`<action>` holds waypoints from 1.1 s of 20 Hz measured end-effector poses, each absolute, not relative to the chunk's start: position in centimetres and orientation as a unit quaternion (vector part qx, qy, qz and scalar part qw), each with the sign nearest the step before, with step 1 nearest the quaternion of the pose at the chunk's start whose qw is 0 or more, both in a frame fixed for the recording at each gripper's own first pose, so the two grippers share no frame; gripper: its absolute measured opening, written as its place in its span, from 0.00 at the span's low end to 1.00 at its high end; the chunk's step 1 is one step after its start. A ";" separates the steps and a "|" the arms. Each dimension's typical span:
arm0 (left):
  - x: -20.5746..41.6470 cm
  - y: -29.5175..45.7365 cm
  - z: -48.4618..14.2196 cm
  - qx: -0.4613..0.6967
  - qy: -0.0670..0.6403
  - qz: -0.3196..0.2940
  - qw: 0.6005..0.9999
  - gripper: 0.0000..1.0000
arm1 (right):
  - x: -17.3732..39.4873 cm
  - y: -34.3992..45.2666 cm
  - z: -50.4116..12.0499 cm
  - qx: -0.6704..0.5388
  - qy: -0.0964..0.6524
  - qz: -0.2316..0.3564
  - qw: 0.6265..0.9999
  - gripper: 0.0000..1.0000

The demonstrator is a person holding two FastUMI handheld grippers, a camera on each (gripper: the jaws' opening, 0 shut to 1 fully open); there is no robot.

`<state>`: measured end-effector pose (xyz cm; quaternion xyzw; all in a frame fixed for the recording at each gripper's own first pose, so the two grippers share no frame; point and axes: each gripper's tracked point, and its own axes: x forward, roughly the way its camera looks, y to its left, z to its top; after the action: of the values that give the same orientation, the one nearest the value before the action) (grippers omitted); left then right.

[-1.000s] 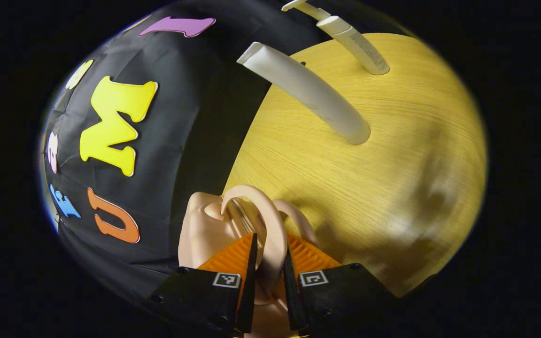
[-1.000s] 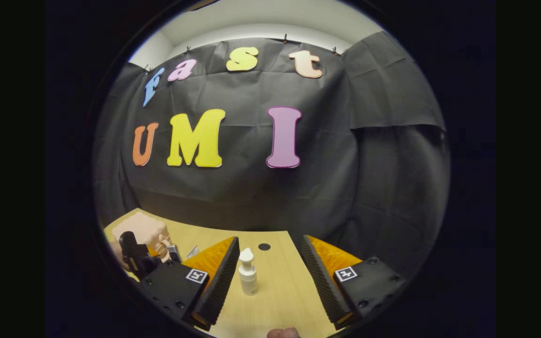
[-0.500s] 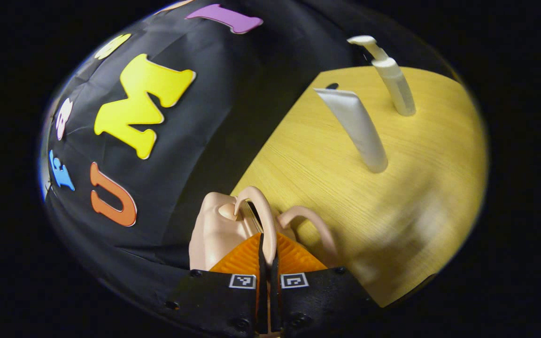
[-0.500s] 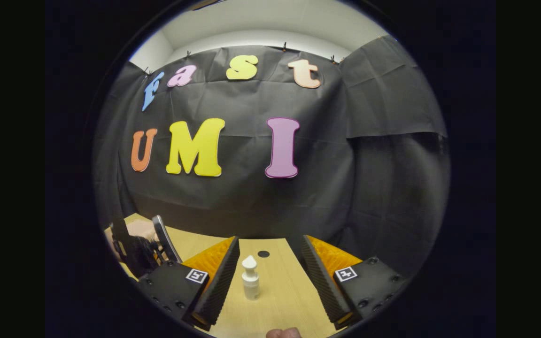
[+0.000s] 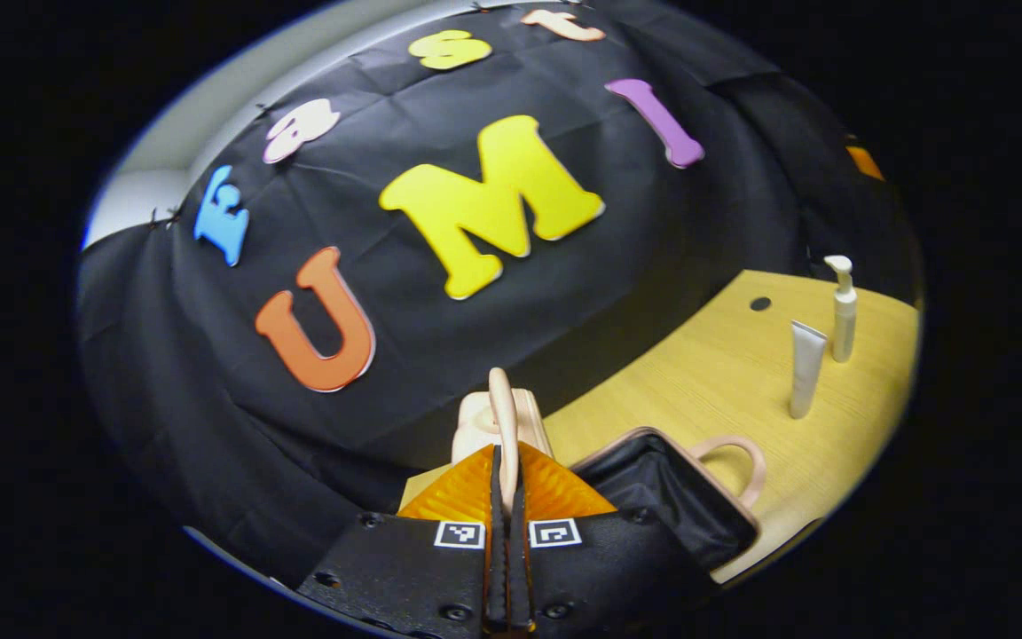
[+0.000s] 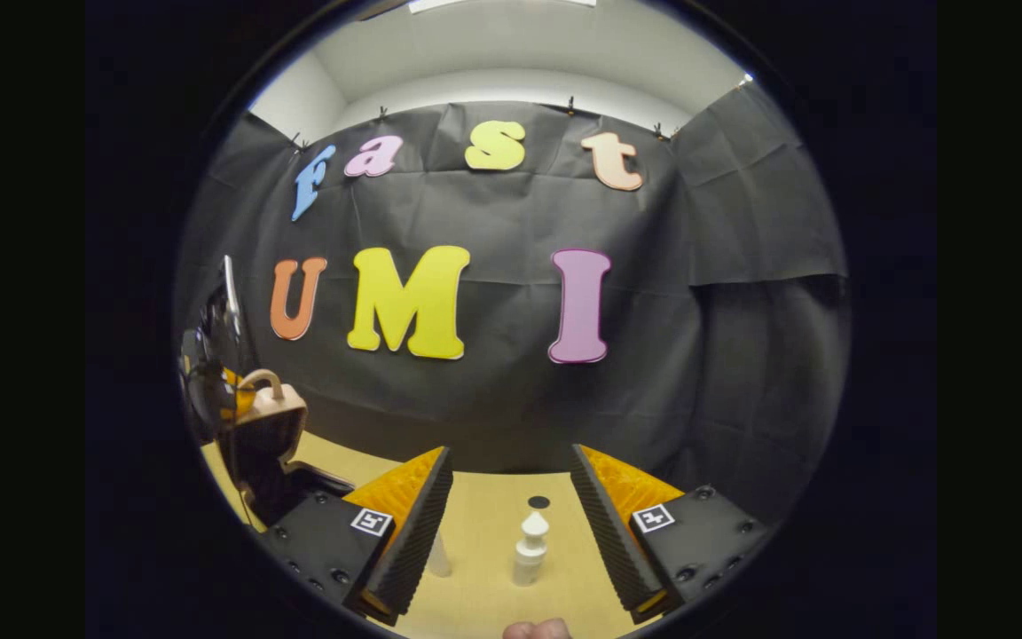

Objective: First open the suitcase, pack the skin care products into it, and then close the suitcase.

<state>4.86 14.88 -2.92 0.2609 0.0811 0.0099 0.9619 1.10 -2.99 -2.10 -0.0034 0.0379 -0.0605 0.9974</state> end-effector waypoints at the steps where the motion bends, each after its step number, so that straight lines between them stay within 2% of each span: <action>1: 3.9 16.6 -2.7 0.246 0.065 0.020 0.967 0.04 | 1.2 -2.1 -1.9 -0.005 0.039 -0.056 0.998 0.80; 5: 0.4 22.9 -8.1 0.200 0.042 0.063 0.977 0.04 | 1.8 1.2 -1.3 -0.025 0.043 -0.037 0.998 0.79; 9: 1.1 28.7 -13.6 0.117 0.055 0.095 0.987 0.05 | 2.1 4.8 -0.9 -0.067 0.042 -0.007 0.997 0.78; 11: 3.2 32.9 -17.1 0.053 0.080 0.108 0.989 0.06 | 2.3 6.4 -1.0 -0.074 0.046 0.008 0.996 0.80; 14: 6.3 36.9 -28.7 -0.068 0.143 0.115 0.981 0.07 | 2.9 8.5 -1.7 -0.079 0.063 0.024 0.995 0.80; 17: 6.7 35.6 -39.6 -0.141 0.230 0.099 0.958 0.06 | 3.4 9.0 -1.7 -0.086 0.066 0.024 0.994 0.79; 22: 7.9 35.1 -44.4 -0.235 0.270 0.093 0.929 0.10 | 4.0 8.9 -3.0 -0.080 0.094 0.018 0.992 0.80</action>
<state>7.88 35.15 -44.42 -0.2348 0.2702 0.0928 0.9291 3.97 8.88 -3.03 -0.0796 0.0937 0.0182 0.9923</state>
